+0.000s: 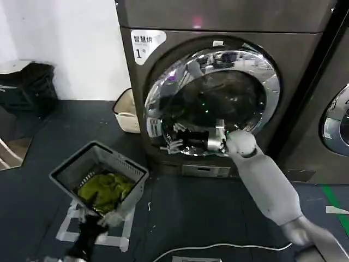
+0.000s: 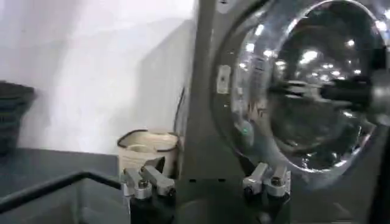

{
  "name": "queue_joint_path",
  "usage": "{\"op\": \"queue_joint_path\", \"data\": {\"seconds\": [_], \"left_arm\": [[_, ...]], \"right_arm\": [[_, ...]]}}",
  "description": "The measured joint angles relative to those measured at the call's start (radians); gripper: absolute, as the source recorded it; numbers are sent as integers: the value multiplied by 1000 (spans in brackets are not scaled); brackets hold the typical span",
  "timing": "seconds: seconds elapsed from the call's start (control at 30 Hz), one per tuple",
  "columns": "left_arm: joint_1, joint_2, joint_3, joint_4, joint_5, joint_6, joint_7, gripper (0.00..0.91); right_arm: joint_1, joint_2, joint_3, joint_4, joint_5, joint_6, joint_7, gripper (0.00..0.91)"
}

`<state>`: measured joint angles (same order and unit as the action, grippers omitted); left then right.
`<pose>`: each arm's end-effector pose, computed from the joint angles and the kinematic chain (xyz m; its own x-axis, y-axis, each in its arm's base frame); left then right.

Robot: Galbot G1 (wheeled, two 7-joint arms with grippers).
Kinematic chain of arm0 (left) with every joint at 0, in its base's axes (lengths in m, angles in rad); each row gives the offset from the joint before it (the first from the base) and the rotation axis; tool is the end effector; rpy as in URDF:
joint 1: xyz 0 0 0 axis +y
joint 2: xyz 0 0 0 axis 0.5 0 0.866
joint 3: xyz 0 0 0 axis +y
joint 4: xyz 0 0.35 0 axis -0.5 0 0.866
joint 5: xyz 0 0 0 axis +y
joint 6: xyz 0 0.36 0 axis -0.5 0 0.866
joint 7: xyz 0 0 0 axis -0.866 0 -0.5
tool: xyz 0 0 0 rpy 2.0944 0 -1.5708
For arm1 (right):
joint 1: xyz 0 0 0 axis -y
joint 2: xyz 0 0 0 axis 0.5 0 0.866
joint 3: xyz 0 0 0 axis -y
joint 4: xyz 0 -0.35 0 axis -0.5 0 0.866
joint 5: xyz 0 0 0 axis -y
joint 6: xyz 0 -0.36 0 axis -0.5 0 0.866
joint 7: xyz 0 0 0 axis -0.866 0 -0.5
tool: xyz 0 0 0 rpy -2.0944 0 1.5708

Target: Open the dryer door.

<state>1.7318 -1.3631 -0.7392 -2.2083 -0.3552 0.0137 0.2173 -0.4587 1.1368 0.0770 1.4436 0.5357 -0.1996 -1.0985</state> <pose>0.1430 0.0886 -0.2717 -0.9850 0.1714 0.0179 0.1699 0.9833 -0.0648 0.5032 -0.0265 -0.1738 -0.1365 -0.9898 0.0398 -0.9877 0.1330 -0.0818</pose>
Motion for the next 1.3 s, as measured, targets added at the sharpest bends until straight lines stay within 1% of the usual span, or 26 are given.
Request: {"op": "queue_joint_path", "data": {"seconds": [0.2, 0.27, 0.37, 0.5, 0.63, 0.83, 0.93, 1.13, 1.3], "left_arm": [[-74, 131, -6, 33, -78, 10, -7, 907], [-99, 170, 0, 44, -89, 16, -23, 907], [-131, 214, 7, 62, -104, 32, -48, 907], [-166, 263, 23, 76, -148, 33, -56, 907], [-209, 301, 52, 87, -183, 48, -62, 907], [-277, 351, 106, 102, -244, 64, -60, 907], [-317, 381, 140, 111, -307, 62, -58, 907], [-432, 460, 242, 153, -376, 30, -49, 907], [-540, 522, 331, 191, -470, 50, -24, 907]], "right_arm": [[-50, -37, 45, 63, -1, -15, -89, 907], [-70, -50, 65, 78, 0, -37, -138, 907], [-103, -71, 99, 96, 0, -35, -186, 907], [-150, -97, 148, 120, 8, -29, -231, 907], [-210, -124, 215, 134, 10, 10, -257, 907], [-306, -149, 347, 156, 30, 32, -265, 907], [-353, -150, 416, 172, 42, 39, -262, 907], [-455, -128, 552, 213, 51, 46, -230, 907], [-563, -90, 688, 255, 50, 69, -184, 907]]}}
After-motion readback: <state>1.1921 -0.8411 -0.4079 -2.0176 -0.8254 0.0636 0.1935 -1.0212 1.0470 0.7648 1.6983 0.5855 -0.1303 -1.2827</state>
